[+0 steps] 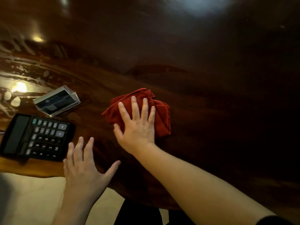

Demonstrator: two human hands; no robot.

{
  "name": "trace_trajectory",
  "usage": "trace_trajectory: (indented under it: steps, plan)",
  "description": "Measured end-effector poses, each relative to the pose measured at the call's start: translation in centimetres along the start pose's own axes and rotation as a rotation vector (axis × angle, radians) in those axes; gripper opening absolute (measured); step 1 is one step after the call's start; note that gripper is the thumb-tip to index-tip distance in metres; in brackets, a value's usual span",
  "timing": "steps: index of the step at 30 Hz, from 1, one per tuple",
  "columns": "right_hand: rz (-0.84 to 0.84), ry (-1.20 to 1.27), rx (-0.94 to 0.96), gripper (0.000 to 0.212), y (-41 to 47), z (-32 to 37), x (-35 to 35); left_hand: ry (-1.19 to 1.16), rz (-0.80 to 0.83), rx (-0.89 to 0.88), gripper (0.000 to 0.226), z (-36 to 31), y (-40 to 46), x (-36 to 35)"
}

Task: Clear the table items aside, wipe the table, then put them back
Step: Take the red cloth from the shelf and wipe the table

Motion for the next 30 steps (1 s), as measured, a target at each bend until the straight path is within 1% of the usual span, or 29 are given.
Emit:
trace_trajectory:
  steps: [3,7,11,19,24,30]
  plan:
    - [0.014,-0.004,0.069,0.075,-0.4,0.0,-0.2,0.013,0.025,0.006,0.115,-0.3,0.1,0.3]
    - [0.038,0.018,0.163,0.075,-1.4,-1.9,0.2,0.040,0.042,-0.027,0.115,-1.8,0.2,0.3]
    - [0.061,0.020,0.187,0.072,-3.2,-4.0,0.5,0.059,0.077,-0.090,0.111,-4.4,0.3,-0.1]
    - [0.015,0.020,0.024,0.076,-9.5,-11.7,2.4,0.144,0.108,-0.355,0.113,-12.0,-0.9,-1.5]
    - [-0.011,0.035,-0.157,0.074,-14.0,-17.3,4.2,0.203,0.117,-0.494,0.116,-16.8,-2.5,-3.5]
    - [-0.061,0.021,-0.359,0.073,-20.3,-24.0,6.1,0.213,0.139,-0.630,0.116,-21.2,-4.6,-5.5]
Point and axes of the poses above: each hand's wrist, its own y-axis towards the middle knuckle, its own x-axis out of the back of the hand, z = x × y, the point moved 1 cm from there along y, towards the middle knuckle, and after that the axes turned 8 degrees about x, right-handed, at the moved point
